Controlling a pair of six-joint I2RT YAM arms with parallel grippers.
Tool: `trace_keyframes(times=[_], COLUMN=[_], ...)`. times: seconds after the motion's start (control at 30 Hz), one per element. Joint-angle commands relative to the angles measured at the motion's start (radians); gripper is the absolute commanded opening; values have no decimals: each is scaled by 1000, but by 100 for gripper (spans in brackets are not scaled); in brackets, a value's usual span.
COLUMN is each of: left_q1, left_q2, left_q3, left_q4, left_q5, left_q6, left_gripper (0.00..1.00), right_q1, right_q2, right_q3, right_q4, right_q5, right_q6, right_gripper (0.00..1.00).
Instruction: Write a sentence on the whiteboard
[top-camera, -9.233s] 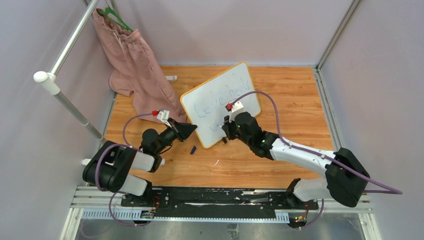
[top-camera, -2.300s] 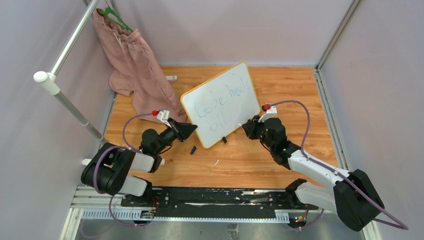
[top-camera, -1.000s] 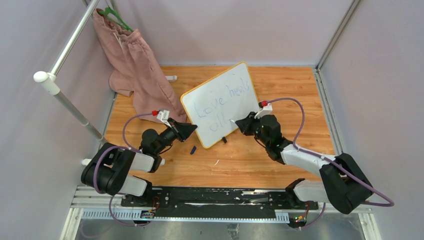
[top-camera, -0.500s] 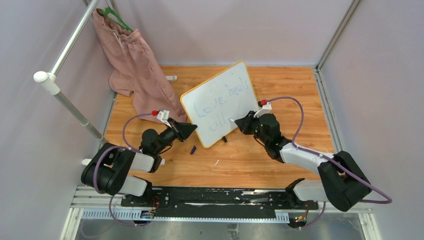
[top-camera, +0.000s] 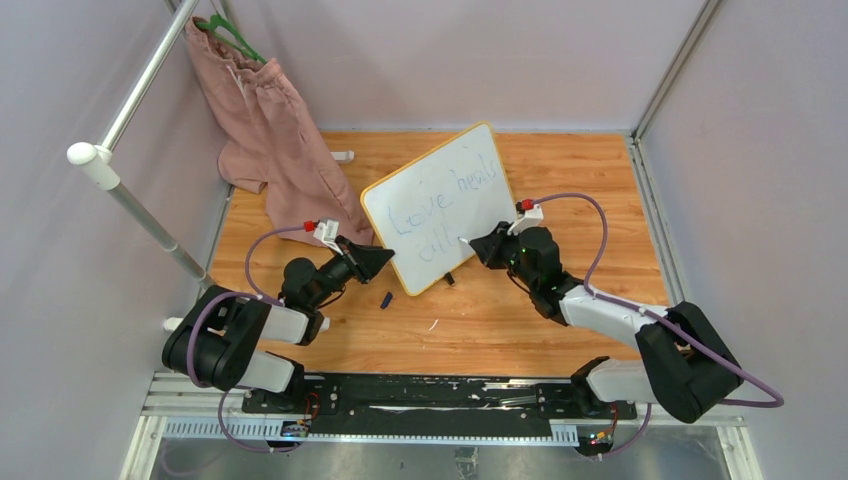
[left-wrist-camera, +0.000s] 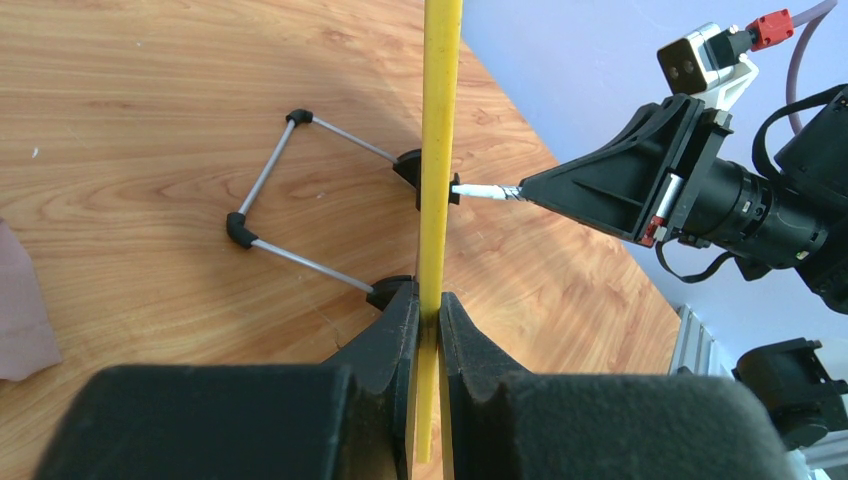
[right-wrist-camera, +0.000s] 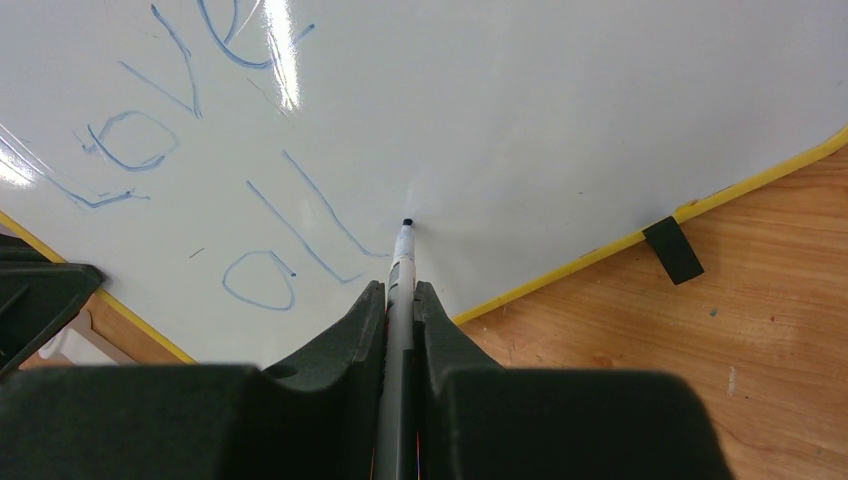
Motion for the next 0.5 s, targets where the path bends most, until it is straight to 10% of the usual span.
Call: trace_keyframes(times=[0.0, 0.47], left_q1=[-9, -9], left_q2=[-12, -16], left_q3=[-4, -4], left_q4=[44, 39], left_q5=[15, 14], left_q6=[2, 2], left_gripper=[0, 0], right_q1=[-11, -11], right_q2=[-8, -33], right_q3=[14, 8], right_q4=[-21, -32], right_q5=[-4, 4], right_q6=[-7, -16], right_gripper=[0, 0])
